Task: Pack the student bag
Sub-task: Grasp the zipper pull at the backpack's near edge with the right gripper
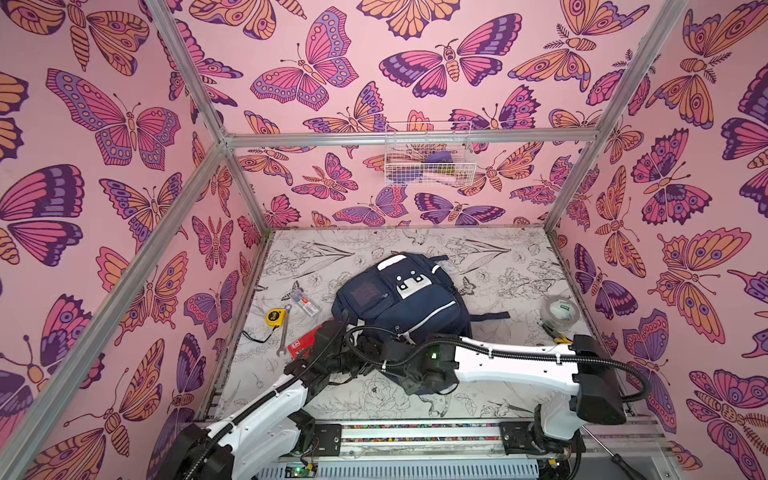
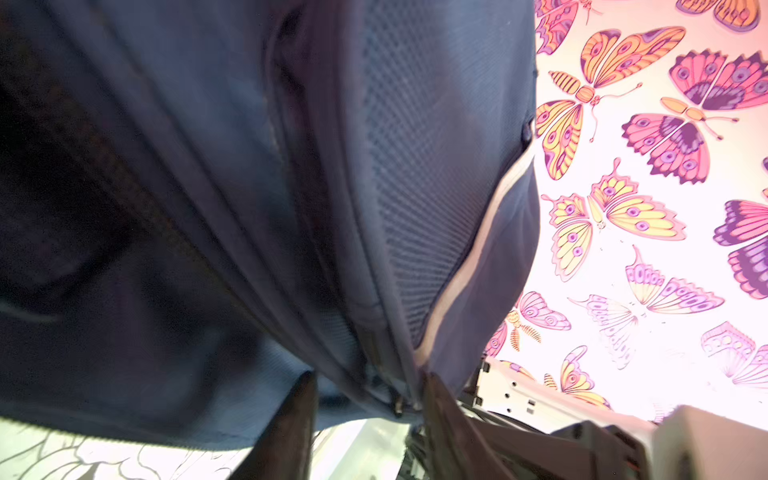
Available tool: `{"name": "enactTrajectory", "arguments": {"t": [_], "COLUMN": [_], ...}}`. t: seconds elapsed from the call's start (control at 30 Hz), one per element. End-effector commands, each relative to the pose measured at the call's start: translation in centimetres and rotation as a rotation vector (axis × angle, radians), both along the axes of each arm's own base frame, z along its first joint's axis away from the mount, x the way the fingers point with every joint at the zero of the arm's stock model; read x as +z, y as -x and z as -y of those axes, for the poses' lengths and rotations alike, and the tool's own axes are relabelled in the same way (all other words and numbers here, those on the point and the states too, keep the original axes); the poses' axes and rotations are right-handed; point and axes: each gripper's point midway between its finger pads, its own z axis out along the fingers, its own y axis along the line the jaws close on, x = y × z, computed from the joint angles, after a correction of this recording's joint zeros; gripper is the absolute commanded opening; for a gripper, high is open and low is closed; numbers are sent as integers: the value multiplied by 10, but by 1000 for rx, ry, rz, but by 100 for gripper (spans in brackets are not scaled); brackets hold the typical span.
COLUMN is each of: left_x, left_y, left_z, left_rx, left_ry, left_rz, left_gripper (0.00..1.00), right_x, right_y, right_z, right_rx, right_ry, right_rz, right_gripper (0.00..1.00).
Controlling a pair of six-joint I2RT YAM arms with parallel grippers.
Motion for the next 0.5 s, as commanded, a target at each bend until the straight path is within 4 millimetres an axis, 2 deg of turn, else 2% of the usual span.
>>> {"name": "enactTrajectory", "arguments": {"t": [0.0,0.03,0.13,0.47], "left_x": [-5,7,14,27], "left_y": [18,15,16,7], "left_z": [-9,-12,-20,7], "left_rx": [-33,-24,14,-77], "left_ry": [-68,-84,-101,-77], "left_rz": [-26,9,29,15], "left_gripper": [51,52,54,49], "right_x": [18,18,19,29], "right_y": [-2,-2,-2,-3], "right_z": [9,9,10,3], "right_rx": [-11,-10,-11,-3], "right_ry": [14,14,11,-35], "right_rz": [28,28,26,37], "right_gripper": [0,0,0,0]}}
